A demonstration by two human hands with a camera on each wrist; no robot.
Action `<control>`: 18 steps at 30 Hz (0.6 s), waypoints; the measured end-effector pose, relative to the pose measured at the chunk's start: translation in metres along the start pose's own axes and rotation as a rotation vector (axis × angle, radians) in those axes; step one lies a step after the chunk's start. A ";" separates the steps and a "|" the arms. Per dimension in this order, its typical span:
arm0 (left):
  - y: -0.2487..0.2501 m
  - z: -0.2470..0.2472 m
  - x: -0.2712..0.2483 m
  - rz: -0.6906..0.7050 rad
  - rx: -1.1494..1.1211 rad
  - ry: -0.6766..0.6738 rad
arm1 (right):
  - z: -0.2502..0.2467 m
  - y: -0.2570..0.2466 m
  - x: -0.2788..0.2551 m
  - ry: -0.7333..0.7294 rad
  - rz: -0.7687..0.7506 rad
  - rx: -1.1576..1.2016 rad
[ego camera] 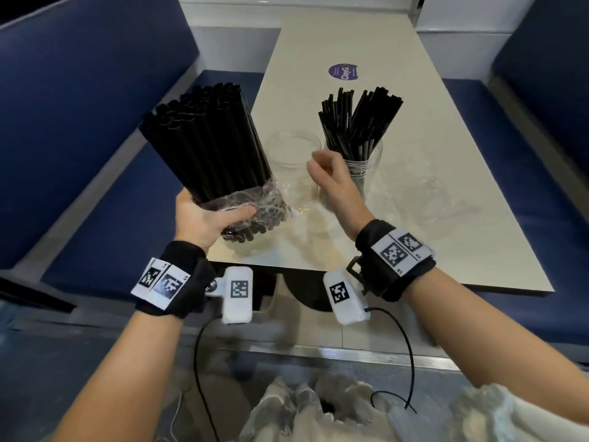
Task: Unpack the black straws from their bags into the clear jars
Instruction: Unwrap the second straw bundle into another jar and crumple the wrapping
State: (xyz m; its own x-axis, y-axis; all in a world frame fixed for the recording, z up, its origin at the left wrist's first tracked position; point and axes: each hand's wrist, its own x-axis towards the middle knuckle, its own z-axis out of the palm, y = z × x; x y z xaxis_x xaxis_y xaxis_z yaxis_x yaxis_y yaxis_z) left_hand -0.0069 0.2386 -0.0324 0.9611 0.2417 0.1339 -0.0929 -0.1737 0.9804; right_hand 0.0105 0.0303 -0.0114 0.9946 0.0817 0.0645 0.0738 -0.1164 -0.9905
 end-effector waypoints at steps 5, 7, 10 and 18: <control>0.000 -0.028 0.012 0.018 0.102 0.038 | 0.008 0.004 0.012 0.091 -0.209 -0.479; 0.000 -0.033 0.015 0.028 0.134 0.028 | 0.015 0.002 0.024 0.053 -0.242 -0.663; -0.001 -0.036 0.020 0.025 0.178 0.005 | 0.023 0.003 0.042 -0.008 -0.151 -0.946; 0.020 -0.045 0.030 0.062 0.422 -0.089 | 0.029 0.012 0.033 0.051 -0.112 -0.868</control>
State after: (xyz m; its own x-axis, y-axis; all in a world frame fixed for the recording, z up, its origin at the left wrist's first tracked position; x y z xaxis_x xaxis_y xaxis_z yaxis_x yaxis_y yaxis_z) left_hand 0.0084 0.2857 -0.0021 0.9774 0.1384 0.1599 -0.0547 -0.5651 0.8232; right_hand 0.0423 0.0602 -0.0252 0.9787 0.0959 0.1817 0.1804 -0.8242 -0.5368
